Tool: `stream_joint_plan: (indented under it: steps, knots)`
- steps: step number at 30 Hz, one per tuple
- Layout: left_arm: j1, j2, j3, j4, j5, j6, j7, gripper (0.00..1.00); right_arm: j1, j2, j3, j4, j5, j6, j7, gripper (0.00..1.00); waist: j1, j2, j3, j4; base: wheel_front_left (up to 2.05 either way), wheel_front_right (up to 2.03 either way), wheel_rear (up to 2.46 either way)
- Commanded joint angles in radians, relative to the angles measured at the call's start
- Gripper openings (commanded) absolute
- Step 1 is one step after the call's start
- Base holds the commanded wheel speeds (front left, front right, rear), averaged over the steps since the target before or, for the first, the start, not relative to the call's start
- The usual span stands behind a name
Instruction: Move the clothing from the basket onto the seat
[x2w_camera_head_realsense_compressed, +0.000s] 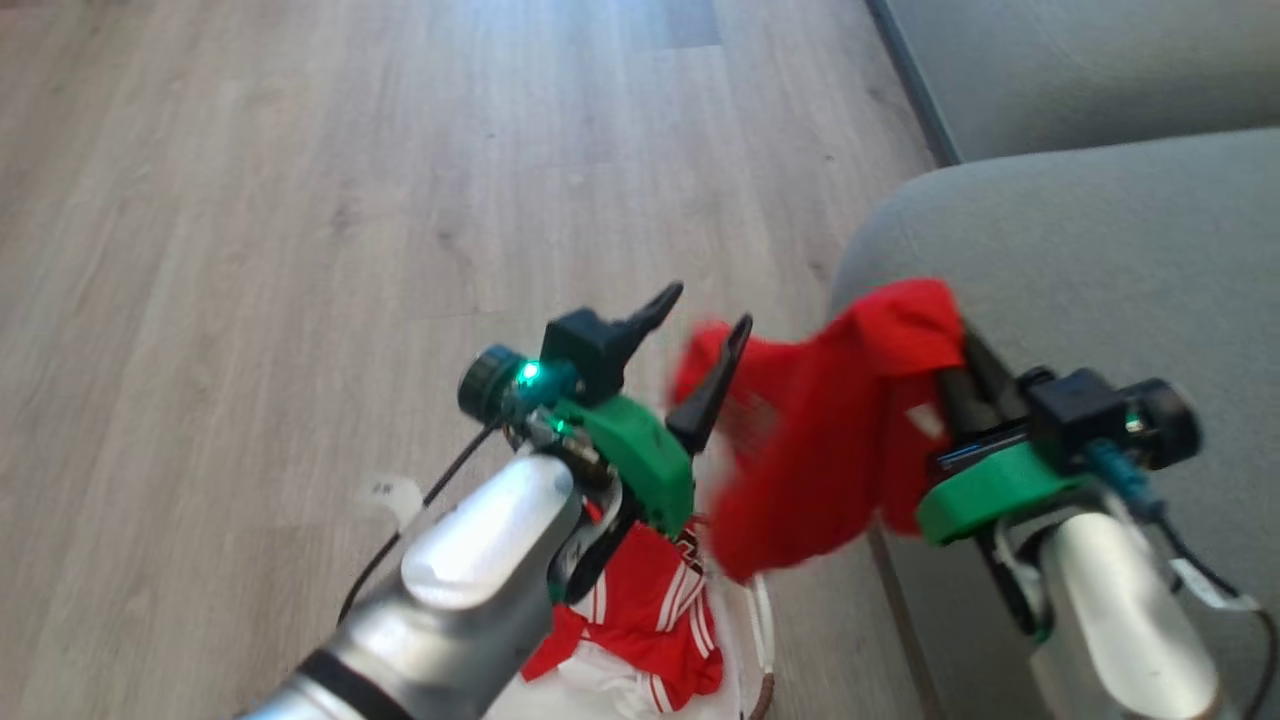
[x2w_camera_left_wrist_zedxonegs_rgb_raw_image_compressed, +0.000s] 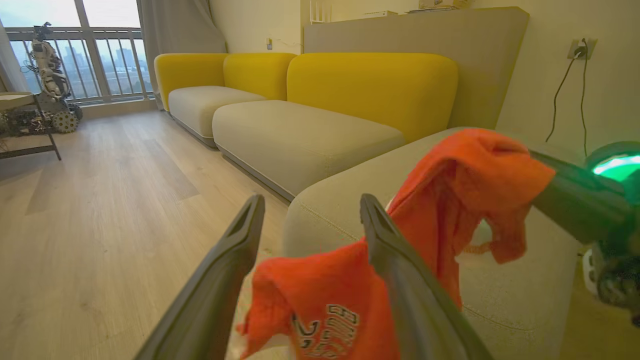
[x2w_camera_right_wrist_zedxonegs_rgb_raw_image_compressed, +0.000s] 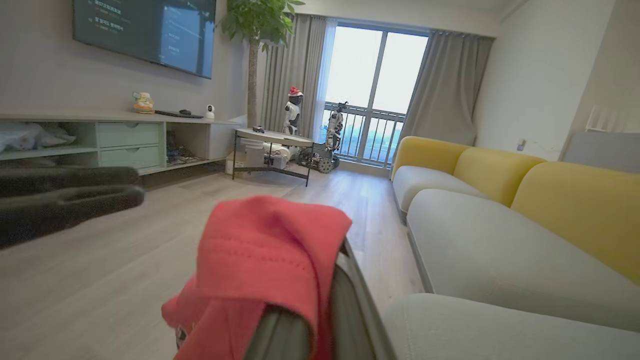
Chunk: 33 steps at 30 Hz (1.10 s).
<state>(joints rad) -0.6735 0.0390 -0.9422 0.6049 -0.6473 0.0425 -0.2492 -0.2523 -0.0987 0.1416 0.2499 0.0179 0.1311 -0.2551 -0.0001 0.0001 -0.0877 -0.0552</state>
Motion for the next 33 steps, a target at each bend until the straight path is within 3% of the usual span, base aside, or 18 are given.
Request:
stream_joint_plan:
  steps: [1, 17, 26, 33]
  knots:
    - [-0.027, 0.016, 0.049, -0.035, 0.016, -0.009, -0.012, 1.0, -0.021, -0.008, 0.001, -0.05, -0.008, 0.0, -0.007, 0.0, 0.0001, -0.0001, 0.005, -0.019, 0.0, 0.0, 0.0]
    - [0.122, 0.012, 0.083, -0.086, 0.129, -0.055, -0.013, 1.0, 0.03, -0.064, -0.111, -0.17, -0.044, 0.0, -0.007, 0.0, 0.0001, -0.0001, 0.036, -0.197, 0.0, 0.0, 0.0]
    - [0.145, 0.011, 0.059, -0.139, 0.136, -0.036, -0.013, 1.0, -0.011, -0.096, -0.086, -0.154, -0.025, 0.0, -0.007, 0.0, 0.0001, -0.0001, 0.077, -0.296, 0.0, 0.0, 0.0]
    - [0.135, 0.011, 0.041, -0.161, 0.159, -0.016, -0.013, 1.0, -0.121, -0.096, -0.09, -0.077, 0.006, 0.0, -0.007, 0.0, 0.0001, -0.0001, 0.129, -0.309, 0.0, 0.0, 0.0]
